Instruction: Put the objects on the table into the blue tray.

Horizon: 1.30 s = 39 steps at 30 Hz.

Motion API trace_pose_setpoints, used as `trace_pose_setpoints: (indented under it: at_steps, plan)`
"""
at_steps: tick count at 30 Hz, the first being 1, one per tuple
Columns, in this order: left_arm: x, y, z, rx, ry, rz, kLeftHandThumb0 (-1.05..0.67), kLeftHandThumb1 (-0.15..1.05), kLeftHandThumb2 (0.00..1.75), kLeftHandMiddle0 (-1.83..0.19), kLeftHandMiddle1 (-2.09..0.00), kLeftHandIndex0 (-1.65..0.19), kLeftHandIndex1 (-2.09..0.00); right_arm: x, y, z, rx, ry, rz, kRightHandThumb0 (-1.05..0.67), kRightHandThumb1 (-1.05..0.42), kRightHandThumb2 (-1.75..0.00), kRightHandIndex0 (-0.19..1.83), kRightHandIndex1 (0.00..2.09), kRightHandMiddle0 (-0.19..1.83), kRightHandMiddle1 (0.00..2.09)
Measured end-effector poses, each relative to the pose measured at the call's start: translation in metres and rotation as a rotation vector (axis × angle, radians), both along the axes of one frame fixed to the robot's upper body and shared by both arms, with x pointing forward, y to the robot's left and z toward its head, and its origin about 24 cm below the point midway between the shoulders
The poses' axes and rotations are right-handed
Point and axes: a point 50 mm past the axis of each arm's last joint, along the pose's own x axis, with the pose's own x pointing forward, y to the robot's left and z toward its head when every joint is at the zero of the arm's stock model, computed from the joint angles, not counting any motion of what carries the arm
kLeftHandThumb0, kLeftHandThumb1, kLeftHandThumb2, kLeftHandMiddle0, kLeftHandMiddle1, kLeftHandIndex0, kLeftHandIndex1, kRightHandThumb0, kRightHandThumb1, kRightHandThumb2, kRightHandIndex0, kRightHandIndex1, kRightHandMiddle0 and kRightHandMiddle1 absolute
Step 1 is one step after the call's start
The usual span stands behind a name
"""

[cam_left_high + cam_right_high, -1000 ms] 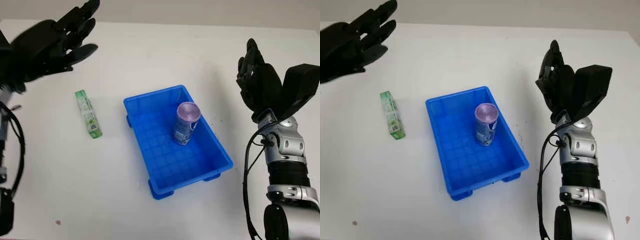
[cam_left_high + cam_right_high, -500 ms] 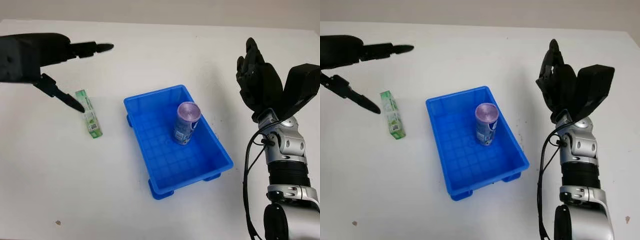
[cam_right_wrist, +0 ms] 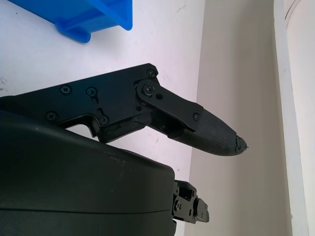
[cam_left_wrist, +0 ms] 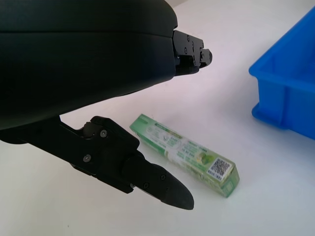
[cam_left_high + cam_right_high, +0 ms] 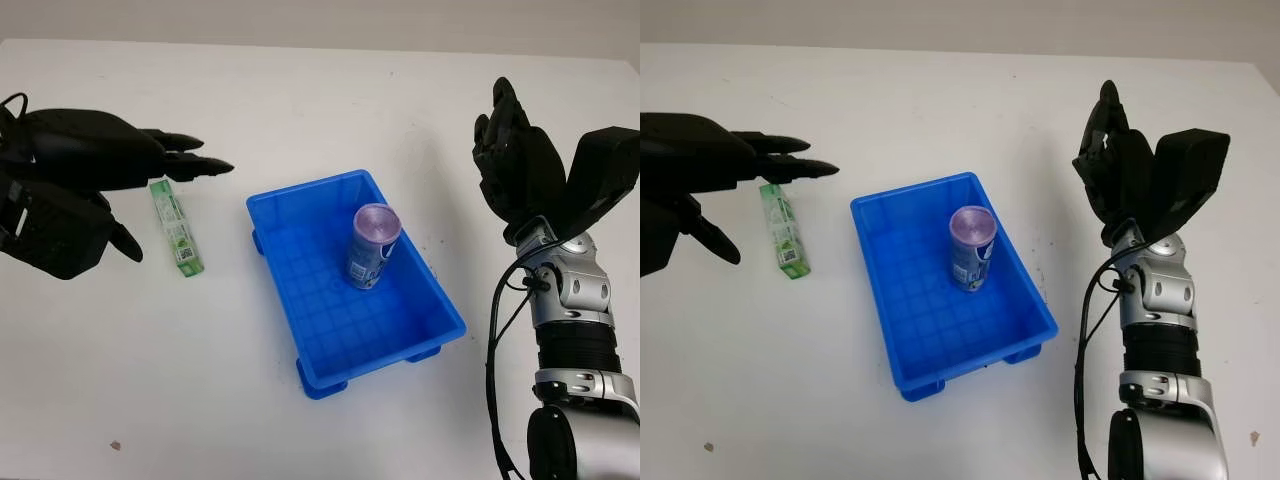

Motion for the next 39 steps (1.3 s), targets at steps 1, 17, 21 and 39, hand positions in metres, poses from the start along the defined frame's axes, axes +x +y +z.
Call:
trace_pose_setpoints:
  at_steps: [1,17,21,39]
  plan:
    - [0.000,0.000,-0.003,0.001,0.002,-0.001,-0.43,0.84,0.06,-0.07,-0.08,-0.07,-0.09,0.000,0.000,0.000,0.000,0.000,0.002,-0.68,-1.05,-0.89,-0.19,0.00,-0.19,0.00]
    - [0.009,0.005,-0.052,0.013,-0.096,-0.080,-0.27,0.96,0.06,-0.43,-0.16,-0.38,-0.37,0.000,0.000,-0.001,0.016,0.012,0.024,-0.66,-1.05,-0.88,-0.19,0.00,-0.19,0.00]
    - [0.011,-0.002,-0.058,0.143,-0.262,-0.237,-0.16,1.03,0.06,-0.27,-1.68,-0.17,-1.59,0.000,0.000,-0.001,0.018,0.015,0.022,-0.67,-1.05,-0.88,-0.19,0.00,-0.19,0.00]
    - [0.026,0.014,-0.072,0.361,-0.544,-0.395,-0.54,1.05,0.53,-1.17,-2.09,-0.34,-2.09,0.000,0.001,-0.002,0.017,0.024,0.040,-0.67,-1.05,-0.86,-0.19,0.00,-0.19,0.00]
